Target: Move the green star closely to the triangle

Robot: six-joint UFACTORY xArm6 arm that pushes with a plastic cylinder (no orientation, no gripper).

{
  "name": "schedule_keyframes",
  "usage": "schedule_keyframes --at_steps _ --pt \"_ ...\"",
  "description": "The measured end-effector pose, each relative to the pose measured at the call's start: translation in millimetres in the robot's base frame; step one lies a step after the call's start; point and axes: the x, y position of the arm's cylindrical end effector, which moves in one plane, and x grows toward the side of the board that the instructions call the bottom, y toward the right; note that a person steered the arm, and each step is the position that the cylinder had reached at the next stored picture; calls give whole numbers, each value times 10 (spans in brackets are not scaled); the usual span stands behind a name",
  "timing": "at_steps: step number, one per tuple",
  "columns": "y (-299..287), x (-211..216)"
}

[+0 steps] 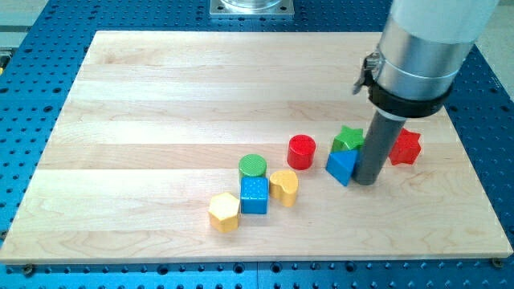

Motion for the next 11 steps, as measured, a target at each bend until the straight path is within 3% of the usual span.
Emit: schedule_keyframes --at_steps 2,3,4,6,7,9,10,11 --pt "-360 0" --pt "-141 -16" --pt "438 -111" --pt "493 -581" --pt "221 -519" --pt "-846 45" --pt "-486 -114" --pt "-420 -589"
